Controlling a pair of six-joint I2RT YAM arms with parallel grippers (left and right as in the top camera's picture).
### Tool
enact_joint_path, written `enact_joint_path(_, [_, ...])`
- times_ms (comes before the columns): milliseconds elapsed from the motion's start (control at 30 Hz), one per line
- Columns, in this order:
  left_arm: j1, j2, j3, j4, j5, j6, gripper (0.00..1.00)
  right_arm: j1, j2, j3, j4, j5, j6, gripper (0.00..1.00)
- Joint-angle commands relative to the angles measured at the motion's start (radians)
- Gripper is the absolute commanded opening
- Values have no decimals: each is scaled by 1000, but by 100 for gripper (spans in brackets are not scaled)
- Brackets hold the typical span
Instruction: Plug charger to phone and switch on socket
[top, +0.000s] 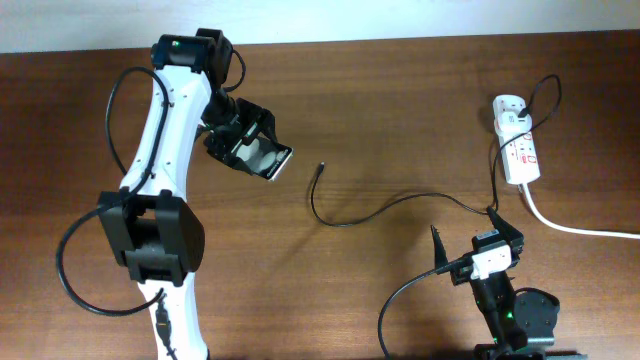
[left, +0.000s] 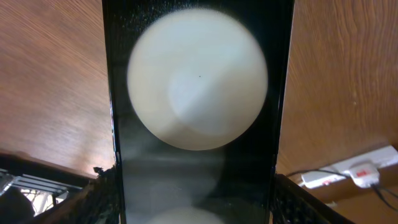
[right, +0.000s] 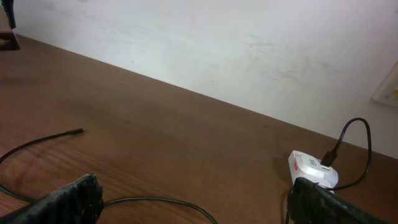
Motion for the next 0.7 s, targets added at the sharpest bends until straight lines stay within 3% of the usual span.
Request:
enact_joint_path(0, [10,7,26,-11,84,-12,0,9,-10,-8,-3,2,-3,99])
enact_joint_path(667, [24,7,26,-56,380,2,0,9,-10,-8,-3,2,-3,99])
